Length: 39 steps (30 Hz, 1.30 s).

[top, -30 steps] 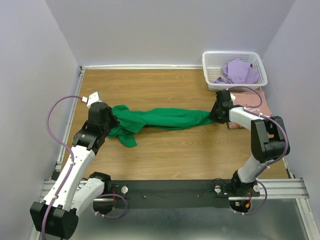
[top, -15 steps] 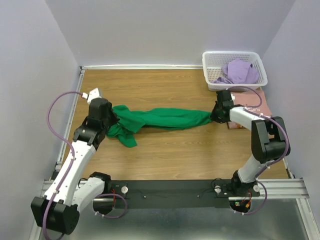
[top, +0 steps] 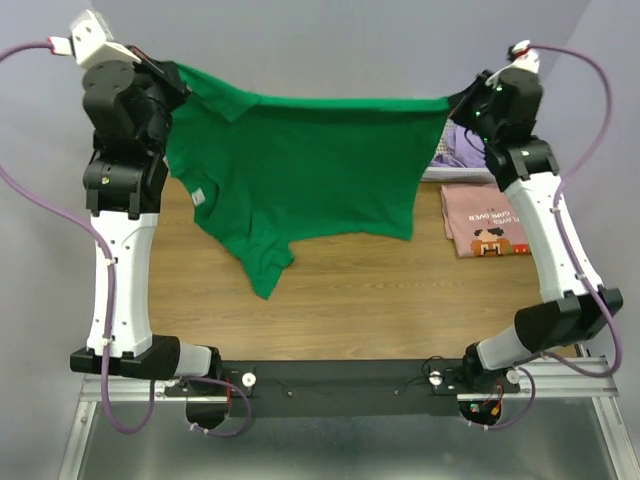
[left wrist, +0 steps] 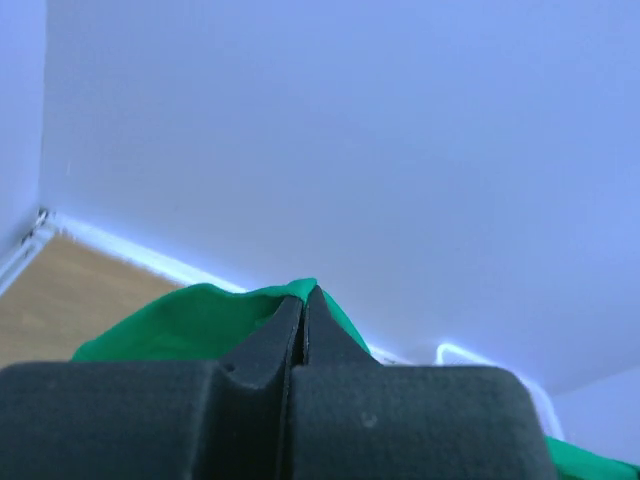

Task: Fold and stack the t-shirts
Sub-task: Flatten the tshirt out

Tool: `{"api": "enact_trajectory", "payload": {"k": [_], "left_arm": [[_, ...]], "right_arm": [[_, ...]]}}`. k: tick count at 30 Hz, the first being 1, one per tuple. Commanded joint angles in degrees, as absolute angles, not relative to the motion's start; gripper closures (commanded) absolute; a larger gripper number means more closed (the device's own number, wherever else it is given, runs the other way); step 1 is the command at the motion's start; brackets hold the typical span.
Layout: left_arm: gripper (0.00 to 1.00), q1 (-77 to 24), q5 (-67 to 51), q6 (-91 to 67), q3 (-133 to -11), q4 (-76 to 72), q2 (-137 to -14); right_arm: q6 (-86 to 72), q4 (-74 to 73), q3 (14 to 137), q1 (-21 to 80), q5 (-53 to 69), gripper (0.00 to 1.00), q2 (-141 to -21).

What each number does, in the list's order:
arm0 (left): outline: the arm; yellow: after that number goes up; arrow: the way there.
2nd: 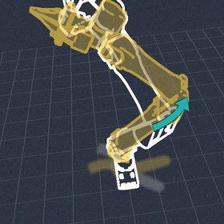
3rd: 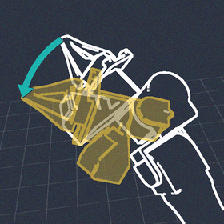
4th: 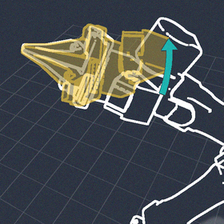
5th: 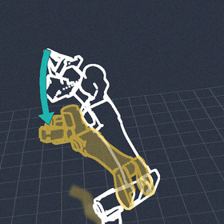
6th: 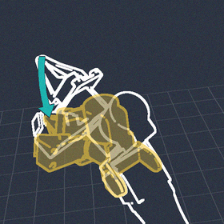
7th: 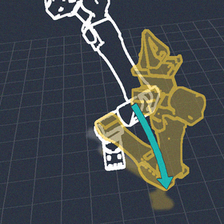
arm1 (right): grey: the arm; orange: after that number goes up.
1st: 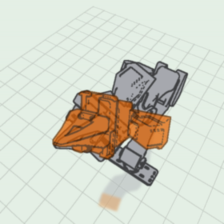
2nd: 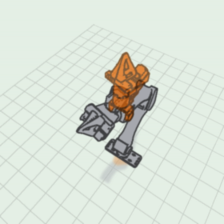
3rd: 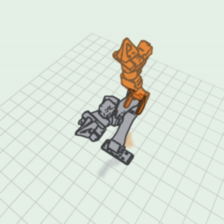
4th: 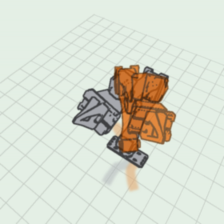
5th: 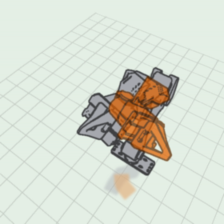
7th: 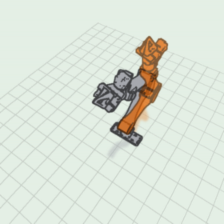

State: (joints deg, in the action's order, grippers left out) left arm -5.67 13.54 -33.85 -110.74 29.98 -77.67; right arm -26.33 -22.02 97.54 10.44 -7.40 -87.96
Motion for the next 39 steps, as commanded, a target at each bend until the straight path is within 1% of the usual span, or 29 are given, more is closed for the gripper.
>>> {"api": "enact_trajectory", "payload": {"k": [1,4,10,14,17,21,25,28,29,31,32,34,35,37,39], "left_arm": [[1.00,-5.0,17.2,-30.6,-119.3,29.4,-77.3],[1.00,-5.0,19.2,-27.3,-120.1,27.1,-72.8],[1.00,-5.0,21.9,-22.2,-111.1,20.8,-54.5],[1.00,-5.0,21.3,-20.1,-112.8,22.4,-49.7],[1.00,-5.0,21.5,-18.6,-116.1,24.7,-48.7],[1.00,-5.0,22.2,-16.9,-117.2,25.1,-48.8],[1.00,-5.0,21.7,-15.6,-114.5,24.7,-50.7],[1.00,-4.9,20.0,-14.6,-108.4,23.0,-53.1],[1.00,-5.0,19.2,-14.5,-103.9,22.3,-54.6],[0.99,-5.0,18.0,-14.7,-98.9,20.1,-56.2],[0.98,-5.0,17.6,-14.7,-93.0,18.9,-57.8],[0.96,-5.0,17.4,-14.4,-86.9,14.6,-61.1],[0.95,-5.0,18.2,-14.6,-81.7,13.4,-62.8],[0.95,-5.0,19.2,-15.3,-77.6,10.0,-66.6],[0.94,-4.9,20.2,-16.1,-74.0,7.8,-73.7]], "right_arm": [[-22.0,-24.3,103.0,10.2,-7.0,0.99,-84.1],[-20.0,-24.3,103.4,10.3,-6.7,0.99,-80.8],[-16.3,-24.3,97.8,10.3,-5.5,0.99,-68.0],[-15.5,-24.3,94.8,10.2,-3.3,0.99,-60.2],[-15.3,-24.3,94.2,10.3,-2.4,0.99,-57.8],[-15.6,-24.5,93.7,10.3,-0.9,0.99,-56.2],[-15.2,-25.0,92.5,10.3,-0.3,0.99,-57.2],[-14.9,-25.4,91.0,10.2,-0.4,0.99,-59.7],[-14.7,-25.7,90.4,10.3,1.2,0.99,-61.5],[-14.1,-25.8,87.4,10.3,1.8,0.99,-63.4],[-13.6,-25.7,86.0,10.3,1.2,0.99,-64.3],[-12.9,-25.5,81.6,10.3,-3.5,0.99,-68.3],[-12.6,-25.2,80.2,10.3,-5.0,0.99,-69.8],[-11.9,-23.4,77.3,10.2,-7.6,0.99,-75.0],[-11.8,-17.4,72.3,10.3,-8.9,0.99,-78.6]]}}
